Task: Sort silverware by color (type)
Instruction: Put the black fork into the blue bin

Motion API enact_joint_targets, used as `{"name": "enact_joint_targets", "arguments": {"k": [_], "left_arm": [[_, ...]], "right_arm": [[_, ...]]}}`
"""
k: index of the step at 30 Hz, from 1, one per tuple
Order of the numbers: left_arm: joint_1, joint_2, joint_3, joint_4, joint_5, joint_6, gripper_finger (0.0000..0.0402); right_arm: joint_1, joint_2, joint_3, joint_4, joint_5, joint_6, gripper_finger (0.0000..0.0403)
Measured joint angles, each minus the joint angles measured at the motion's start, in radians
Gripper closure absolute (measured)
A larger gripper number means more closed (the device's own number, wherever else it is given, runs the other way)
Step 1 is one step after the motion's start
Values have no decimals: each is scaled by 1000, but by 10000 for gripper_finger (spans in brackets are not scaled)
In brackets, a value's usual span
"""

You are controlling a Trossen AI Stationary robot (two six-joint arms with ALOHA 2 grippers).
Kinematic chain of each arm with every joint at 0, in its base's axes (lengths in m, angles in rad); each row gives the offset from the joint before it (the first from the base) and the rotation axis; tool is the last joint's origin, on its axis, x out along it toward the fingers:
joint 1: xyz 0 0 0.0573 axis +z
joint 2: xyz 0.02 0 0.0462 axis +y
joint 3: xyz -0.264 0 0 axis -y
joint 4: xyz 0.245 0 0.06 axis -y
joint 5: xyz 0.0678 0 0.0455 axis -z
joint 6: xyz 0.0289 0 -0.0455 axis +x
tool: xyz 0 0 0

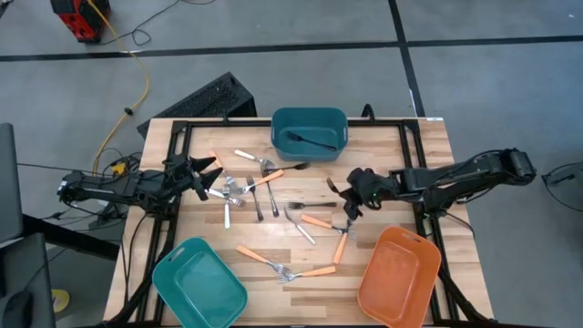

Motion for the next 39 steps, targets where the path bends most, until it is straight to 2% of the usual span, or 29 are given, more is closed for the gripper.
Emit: {"name": "enact_joint_targets", "arguments": {"k": [8,13,18,24,32,39], "left_arm": [[0,0,0,0,0,5,140],[0,0,0,0,-2,11,140],[0,0,0,0,-11,21,140],[0,0,0,0,-19,22,140],[0,0,0,-1,-29,22,140],[0,0,0,-1,-30,28,140]], "right_arm": [[-39,0,0,241,0,-177,375],[-114,3,0,369,-1,-299,375],[-197,53,0,610,-2,-476,376],[-322,166,33,797,-100,-574,376],[-426,366,201,792,-134,-633,376],[-486,488,354,607,-138,-776,376]]}}
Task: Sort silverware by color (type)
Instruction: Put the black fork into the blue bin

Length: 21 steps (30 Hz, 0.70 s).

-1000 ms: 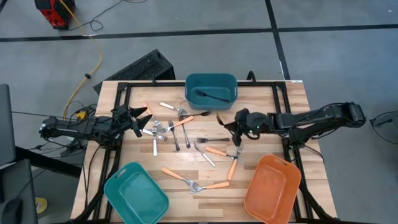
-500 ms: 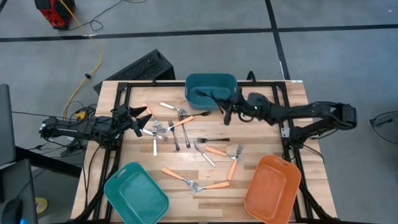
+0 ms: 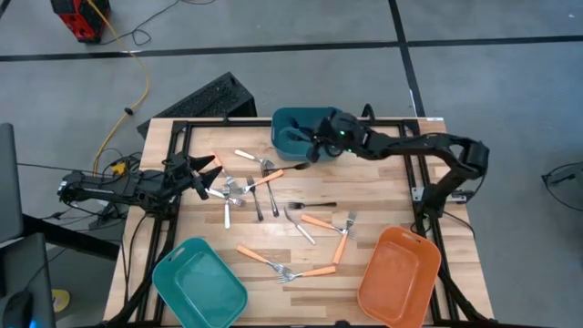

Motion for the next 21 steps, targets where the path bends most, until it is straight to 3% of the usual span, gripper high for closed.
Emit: {"name": "enact_joint_targets", "arguments": {"k": [9,21], "left_arm": [[0,0,0,-3,0,0,140],[0,0,0,-5,0,0,140]], "right_arm": [[-39,165,198,-318,15,-26,380],[-86,255,318,-505,63,48,381]]}}
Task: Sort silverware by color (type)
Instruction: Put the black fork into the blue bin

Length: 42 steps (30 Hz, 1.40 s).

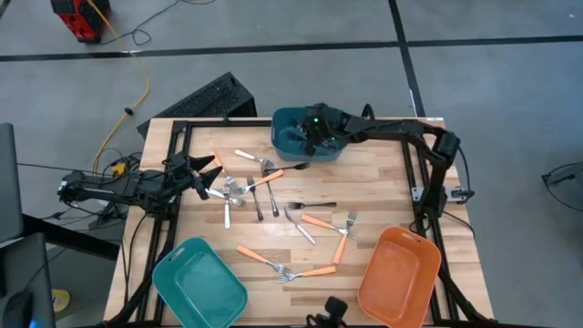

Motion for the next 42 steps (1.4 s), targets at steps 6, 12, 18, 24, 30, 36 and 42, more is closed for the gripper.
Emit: {"name": "enact_joint_targets", "arguments": {"k": [6,12,18,24,30,36,42], "left_arm": [[0,0,0,-3,0,0,140],[0,0,0,-3,0,0,140],[0,0,0,-3,0,0,140],[0,0,0,-3,0,0,140],[0,0,0,-6,0,0,140],[0,0,0,-20,14,-1,140],[0,0,0,-23,18,0,140]], "right_arm": [[-38,0,-1,-60,-64,44,381],[-38,38,-2,-54,-82,58,381],[-38,67,-2,-53,-82,70,381],[-44,64,-1,-51,-81,83,379],[-38,84,-2,-46,-80,113,375],[-43,104,-4,-60,-82,134,362],[-44,103,-1,-50,-82,134,346]]}}
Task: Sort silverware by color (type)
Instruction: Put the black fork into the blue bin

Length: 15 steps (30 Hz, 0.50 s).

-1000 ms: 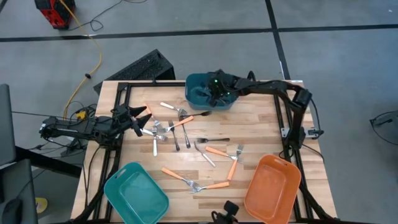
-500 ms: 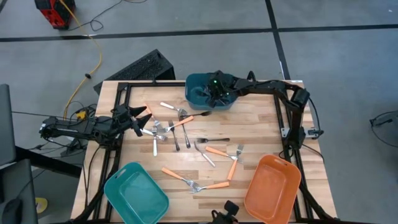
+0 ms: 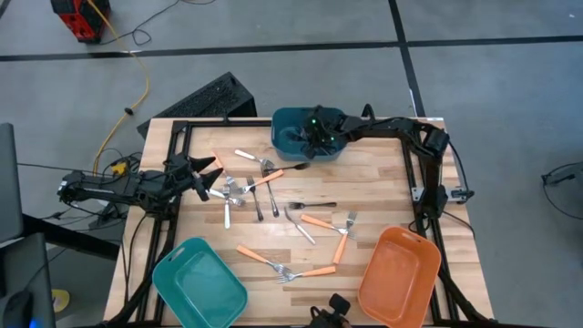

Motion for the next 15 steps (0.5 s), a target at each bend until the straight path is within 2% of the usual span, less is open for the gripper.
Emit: {"name": "enact_joint_targets", "arguments": {"k": [15], "left_arm": [[0,0,0,-6,1,0,140]], "right_arm": [[0,0,-1,2,-32,-29,331]]}}
